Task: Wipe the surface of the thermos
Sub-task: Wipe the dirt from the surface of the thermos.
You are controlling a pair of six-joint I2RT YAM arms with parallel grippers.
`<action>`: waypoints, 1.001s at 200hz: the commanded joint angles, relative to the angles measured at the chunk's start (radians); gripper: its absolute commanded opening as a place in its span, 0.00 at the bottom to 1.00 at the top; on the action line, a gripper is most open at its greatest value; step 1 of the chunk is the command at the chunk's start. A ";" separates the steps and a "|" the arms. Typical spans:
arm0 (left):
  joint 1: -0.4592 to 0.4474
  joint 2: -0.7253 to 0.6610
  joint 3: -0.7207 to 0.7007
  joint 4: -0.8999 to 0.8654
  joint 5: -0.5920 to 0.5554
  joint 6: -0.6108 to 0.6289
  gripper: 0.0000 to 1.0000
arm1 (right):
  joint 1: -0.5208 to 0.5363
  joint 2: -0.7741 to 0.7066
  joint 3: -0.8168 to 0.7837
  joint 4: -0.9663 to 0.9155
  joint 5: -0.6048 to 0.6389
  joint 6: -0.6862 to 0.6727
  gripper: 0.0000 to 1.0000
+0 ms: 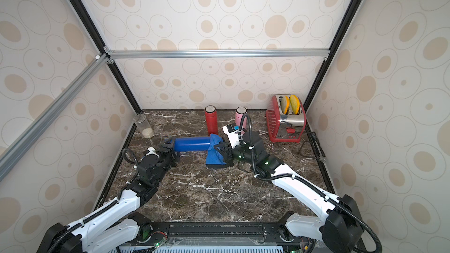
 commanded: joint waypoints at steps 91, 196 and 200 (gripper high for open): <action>-0.008 -0.122 0.024 0.075 0.100 -0.027 0.00 | -0.061 0.128 -0.011 0.194 -0.113 0.042 0.00; -0.004 -0.080 -0.017 0.080 0.097 0.002 0.00 | -0.061 0.083 0.126 0.083 -0.208 0.012 0.00; -0.004 -0.079 -0.018 0.083 0.097 0.003 0.00 | -0.059 0.080 0.127 0.082 -0.208 0.013 0.00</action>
